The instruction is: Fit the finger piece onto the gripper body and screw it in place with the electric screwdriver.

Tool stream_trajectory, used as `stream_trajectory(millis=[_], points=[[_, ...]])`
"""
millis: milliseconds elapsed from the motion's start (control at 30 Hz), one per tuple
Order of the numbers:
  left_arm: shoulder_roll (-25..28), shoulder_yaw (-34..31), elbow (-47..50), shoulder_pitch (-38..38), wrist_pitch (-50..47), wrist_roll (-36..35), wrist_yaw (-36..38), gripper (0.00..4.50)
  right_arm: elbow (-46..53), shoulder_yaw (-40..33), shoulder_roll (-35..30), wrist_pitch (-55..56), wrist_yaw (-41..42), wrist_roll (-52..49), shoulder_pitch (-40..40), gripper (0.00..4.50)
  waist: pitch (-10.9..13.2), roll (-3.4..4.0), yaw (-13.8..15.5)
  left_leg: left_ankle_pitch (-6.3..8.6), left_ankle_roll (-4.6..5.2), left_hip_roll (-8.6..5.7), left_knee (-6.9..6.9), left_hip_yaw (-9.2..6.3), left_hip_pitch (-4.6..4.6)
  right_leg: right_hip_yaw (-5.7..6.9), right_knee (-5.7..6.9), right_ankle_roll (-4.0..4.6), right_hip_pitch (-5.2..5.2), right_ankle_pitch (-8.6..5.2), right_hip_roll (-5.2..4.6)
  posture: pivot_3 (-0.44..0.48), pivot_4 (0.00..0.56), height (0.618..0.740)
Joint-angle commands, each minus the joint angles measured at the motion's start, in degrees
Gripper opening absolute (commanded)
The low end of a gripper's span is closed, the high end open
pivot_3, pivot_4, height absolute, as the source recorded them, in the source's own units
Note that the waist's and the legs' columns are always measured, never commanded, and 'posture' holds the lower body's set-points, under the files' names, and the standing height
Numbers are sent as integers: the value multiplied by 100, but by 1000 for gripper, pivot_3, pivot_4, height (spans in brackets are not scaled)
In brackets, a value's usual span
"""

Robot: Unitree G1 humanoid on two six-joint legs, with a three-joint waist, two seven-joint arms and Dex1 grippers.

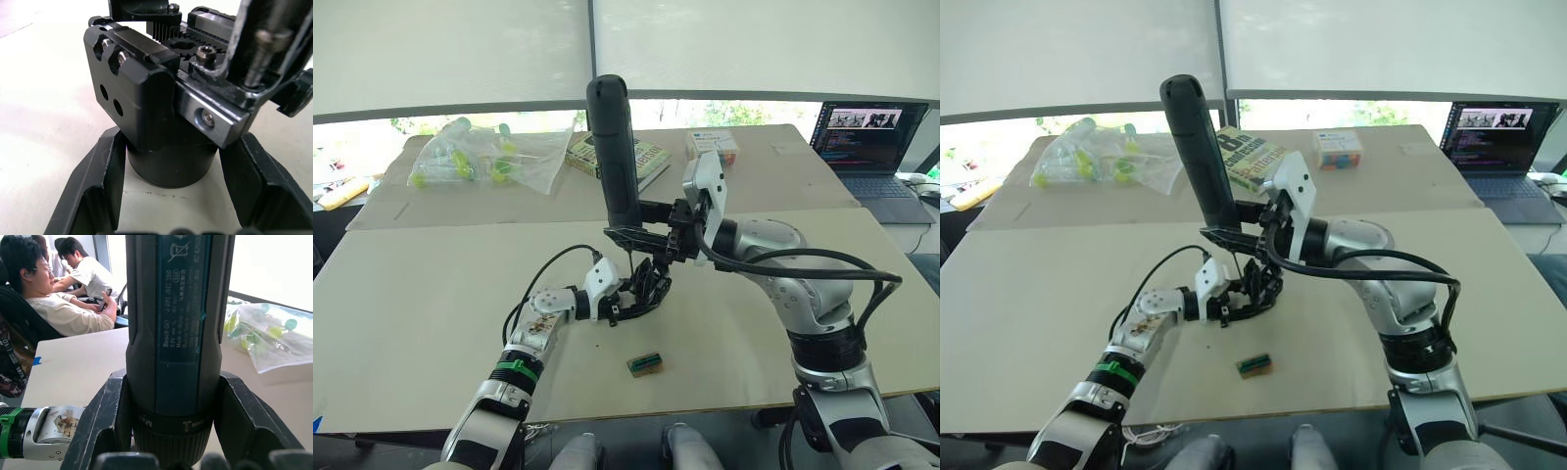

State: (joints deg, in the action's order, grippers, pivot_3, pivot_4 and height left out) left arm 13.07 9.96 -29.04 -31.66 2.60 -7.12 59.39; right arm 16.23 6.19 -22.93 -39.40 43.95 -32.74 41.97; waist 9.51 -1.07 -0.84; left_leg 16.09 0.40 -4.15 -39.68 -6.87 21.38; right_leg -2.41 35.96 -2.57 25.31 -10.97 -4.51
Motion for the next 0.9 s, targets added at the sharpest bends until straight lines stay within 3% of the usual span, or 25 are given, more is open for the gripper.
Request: stream_trajectory(millis=[33,900], points=[[-5,1,155,-53,-15,-69,9,2276,135,-76,14,353,133,24,63,1910,0,0,0,0,0,0,0,0,0,0,0,0,0,0,0,0,150,740],[-15,2,45,-109,67,-46,15,2276,352,-121,-30,209,147,-98,-12,1910,0,0,2,0,0,0,0,0,0,0,0,0,-1,0,0,0,150,740]])
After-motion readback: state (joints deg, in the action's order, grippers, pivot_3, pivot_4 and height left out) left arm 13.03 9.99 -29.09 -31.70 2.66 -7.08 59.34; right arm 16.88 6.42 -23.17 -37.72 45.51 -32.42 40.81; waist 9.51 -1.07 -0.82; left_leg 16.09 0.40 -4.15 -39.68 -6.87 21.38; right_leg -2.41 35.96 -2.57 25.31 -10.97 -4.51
